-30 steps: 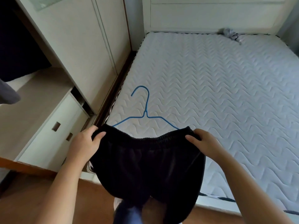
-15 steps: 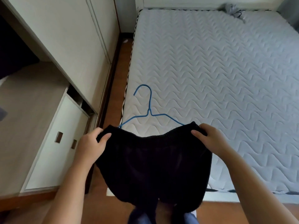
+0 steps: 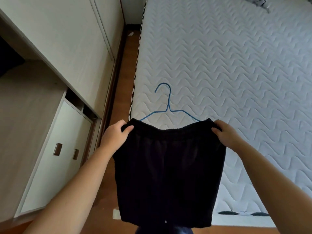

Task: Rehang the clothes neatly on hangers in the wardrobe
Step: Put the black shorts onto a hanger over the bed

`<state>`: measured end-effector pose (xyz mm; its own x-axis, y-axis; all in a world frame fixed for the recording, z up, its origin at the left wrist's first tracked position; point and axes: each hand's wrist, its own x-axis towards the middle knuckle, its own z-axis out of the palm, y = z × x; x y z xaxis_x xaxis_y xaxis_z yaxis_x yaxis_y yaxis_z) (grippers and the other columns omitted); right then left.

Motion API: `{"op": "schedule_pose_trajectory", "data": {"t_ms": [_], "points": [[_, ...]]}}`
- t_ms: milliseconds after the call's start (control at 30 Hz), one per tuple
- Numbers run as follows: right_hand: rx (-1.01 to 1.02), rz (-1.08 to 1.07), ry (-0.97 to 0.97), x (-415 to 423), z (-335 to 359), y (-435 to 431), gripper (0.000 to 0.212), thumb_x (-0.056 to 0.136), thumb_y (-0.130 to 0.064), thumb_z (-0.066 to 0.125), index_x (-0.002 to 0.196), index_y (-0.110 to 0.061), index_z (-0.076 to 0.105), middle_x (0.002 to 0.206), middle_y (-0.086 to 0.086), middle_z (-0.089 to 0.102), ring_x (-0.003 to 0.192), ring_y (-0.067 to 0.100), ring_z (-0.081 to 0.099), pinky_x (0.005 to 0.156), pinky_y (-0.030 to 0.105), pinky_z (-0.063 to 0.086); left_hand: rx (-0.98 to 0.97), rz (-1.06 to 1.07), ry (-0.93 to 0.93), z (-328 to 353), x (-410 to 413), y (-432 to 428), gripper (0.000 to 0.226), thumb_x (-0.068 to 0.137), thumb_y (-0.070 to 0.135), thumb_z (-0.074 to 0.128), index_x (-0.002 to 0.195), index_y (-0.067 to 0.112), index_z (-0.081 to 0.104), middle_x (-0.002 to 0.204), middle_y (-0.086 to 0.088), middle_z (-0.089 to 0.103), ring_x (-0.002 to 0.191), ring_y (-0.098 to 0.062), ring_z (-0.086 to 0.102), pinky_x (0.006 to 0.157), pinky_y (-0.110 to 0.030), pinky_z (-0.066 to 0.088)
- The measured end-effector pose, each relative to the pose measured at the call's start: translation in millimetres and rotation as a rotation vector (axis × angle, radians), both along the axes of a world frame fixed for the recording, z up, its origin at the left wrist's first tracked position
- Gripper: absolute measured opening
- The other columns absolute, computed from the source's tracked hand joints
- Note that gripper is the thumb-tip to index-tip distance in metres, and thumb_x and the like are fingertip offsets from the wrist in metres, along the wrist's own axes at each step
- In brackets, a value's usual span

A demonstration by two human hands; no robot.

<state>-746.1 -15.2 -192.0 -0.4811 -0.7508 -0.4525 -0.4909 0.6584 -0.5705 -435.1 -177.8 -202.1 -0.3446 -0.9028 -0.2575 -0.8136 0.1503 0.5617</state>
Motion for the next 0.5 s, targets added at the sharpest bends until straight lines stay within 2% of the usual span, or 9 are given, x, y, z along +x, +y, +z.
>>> {"op": "schedule_pose_trajectory", "data": {"t_ms": [133,233,300,367,500], "points": [[-0.003,-0.047,0.016,-28,-39,-36,0.019,0.094,-0.013,0.042,0.109,-0.008,0.053,0.096,0.008,0.054,0.092,0.026,0.05,0.078,0.03,0.033,0.028,-0.05,-0.03,-31,-31,-39,0.031,0.09,0.042,0.049,0.097,0.013,0.055,0.085,-0.007,0.062,0.08,-0.025,0.057,0.063,-0.032,0.042],[-0.001,-0.076,0.021,-45,-70,-62,0.02,0.094,-0.013,0.042,0.11,-0.008,0.053,0.096,0.007,0.054,0.09,0.024,0.048,0.076,0.029,0.033,0.013,-0.06,-0.061,-57,-54,-70,0.029,0.09,0.041,0.049,0.093,0.012,0.054,0.073,-0.004,0.056,0.073,-0.025,0.056,0.055,-0.029,0.036],[0.002,-0.102,0.015,-56,-91,-78,0.02,0.094,-0.013,0.041,0.11,-0.01,0.053,0.094,0.007,0.053,0.087,0.023,0.047,0.07,0.029,0.033,-0.021,-0.069,-0.082,-75,-71,-91,0.029,0.091,0.04,0.048,0.094,0.012,0.053,0.068,0.001,0.05,0.071,-0.023,0.053,0.052,-0.027,0.031],[0.003,-0.123,0.014,-68,-115,-92,0.019,0.094,-0.014,0.042,0.109,-0.012,0.054,0.093,0.007,0.054,0.086,0.024,0.049,0.064,0.028,0.033,-0.064,-0.074,-0.099,-96,-89,-111,0.029,0.091,0.039,0.047,0.098,0.012,0.053,0.073,0.0,0.052,0.074,-0.023,0.051,0.056,-0.029,0.032],[0.019,-0.155,0.004,-84,-177,-112,0.021,0.094,-0.015,0.043,0.111,-0.01,0.054,0.093,0.008,0.056,0.09,0.027,0.052,0.075,0.03,0.034,-0.073,-0.052,-0.129,-159,-113,-137,0.033,0.092,0.039,0.046,0.108,0.011,0.055,0.09,-0.01,0.062,0.088,-0.03,0.058,0.067,-0.034,0.041]]}}
